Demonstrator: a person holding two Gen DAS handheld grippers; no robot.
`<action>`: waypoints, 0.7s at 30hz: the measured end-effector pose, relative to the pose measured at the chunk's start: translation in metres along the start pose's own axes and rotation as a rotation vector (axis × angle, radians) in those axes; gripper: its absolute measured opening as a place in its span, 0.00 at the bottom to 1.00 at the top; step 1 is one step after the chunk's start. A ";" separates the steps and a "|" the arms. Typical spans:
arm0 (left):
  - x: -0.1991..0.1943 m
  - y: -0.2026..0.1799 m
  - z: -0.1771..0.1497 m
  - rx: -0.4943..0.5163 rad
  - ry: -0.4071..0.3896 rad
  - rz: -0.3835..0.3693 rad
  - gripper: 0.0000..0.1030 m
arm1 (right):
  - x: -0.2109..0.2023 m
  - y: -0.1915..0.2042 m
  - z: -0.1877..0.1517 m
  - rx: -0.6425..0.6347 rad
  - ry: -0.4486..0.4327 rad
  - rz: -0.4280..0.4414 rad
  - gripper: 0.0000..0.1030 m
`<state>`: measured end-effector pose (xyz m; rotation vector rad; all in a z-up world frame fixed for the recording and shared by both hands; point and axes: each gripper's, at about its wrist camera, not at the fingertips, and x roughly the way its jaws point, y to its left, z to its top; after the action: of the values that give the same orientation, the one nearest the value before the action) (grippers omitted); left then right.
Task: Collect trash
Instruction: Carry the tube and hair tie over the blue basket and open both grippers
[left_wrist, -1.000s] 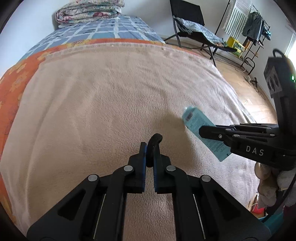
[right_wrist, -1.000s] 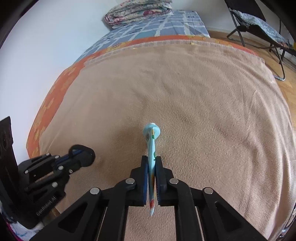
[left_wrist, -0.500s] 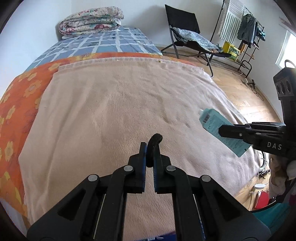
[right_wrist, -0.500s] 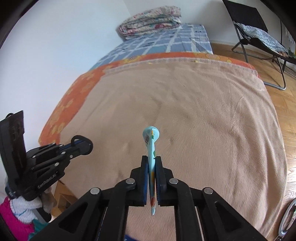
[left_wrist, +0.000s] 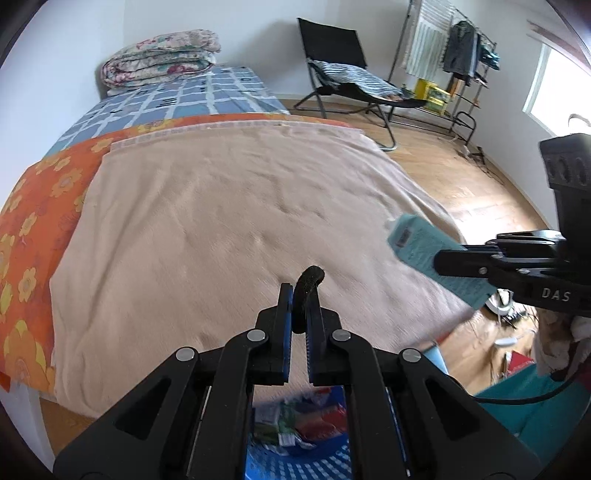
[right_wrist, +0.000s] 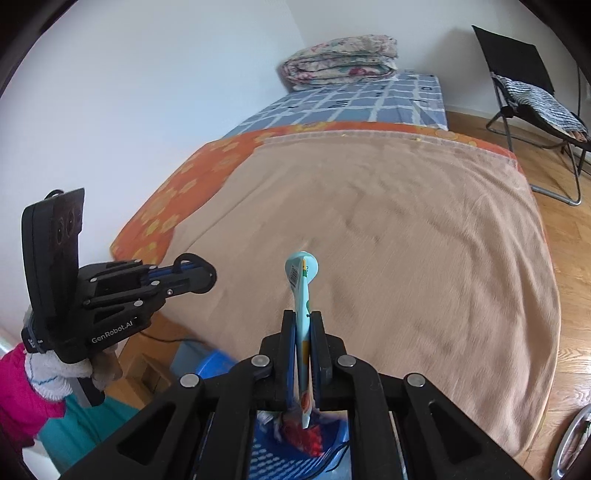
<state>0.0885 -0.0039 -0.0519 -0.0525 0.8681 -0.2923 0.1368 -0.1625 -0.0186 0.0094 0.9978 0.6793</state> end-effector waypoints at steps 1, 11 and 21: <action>-0.004 -0.003 -0.004 0.002 0.001 -0.011 0.04 | -0.002 0.002 -0.004 -0.003 0.001 0.008 0.04; -0.028 -0.012 -0.058 -0.031 0.043 -0.071 0.04 | -0.019 0.032 -0.060 -0.033 0.043 0.101 0.04; -0.015 -0.009 -0.116 -0.108 0.165 -0.078 0.04 | 0.003 0.040 -0.105 -0.034 0.176 0.112 0.04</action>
<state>-0.0109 -0.0005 -0.1145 -0.1647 1.0470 -0.3258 0.0353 -0.1601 -0.0673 -0.0250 1.1604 0.8102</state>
